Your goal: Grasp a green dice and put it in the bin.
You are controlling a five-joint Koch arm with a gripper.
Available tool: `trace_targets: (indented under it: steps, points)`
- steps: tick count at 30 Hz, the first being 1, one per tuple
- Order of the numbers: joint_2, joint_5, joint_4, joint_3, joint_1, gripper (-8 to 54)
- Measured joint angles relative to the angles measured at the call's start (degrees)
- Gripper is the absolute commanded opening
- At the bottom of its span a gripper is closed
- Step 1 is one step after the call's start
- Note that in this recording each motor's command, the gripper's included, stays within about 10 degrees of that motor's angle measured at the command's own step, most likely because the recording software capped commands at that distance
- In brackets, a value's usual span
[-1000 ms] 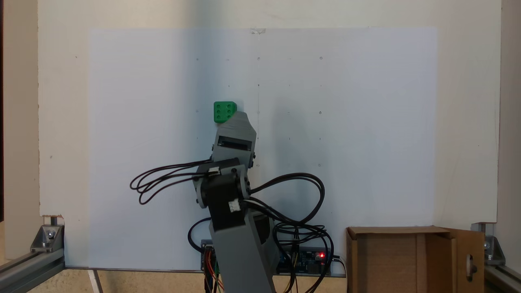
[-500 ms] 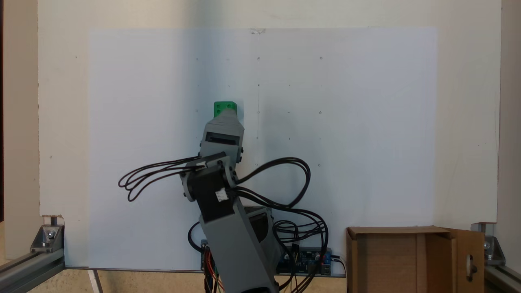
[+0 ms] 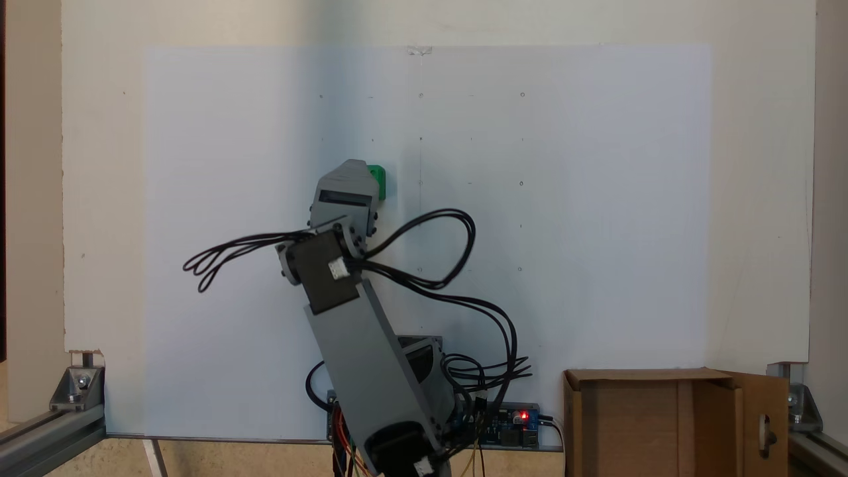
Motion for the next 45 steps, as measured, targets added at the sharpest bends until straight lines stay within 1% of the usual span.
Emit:
trace_targets:
  steps: [8, 19, 26, 45]
  points:
    - [-6.50, 0.00, -0.44, -2.55, 0.09, 40.4]
    - [-10.37, 0.00, -0.44, -4.22, 2.02, 40.3]
    - [-10.55, 0.00, -3.43, -5.01, 6.50, 40.3]
    - [-12.66, 0.00, -3.69, -5.01, 6.24, 40.3]
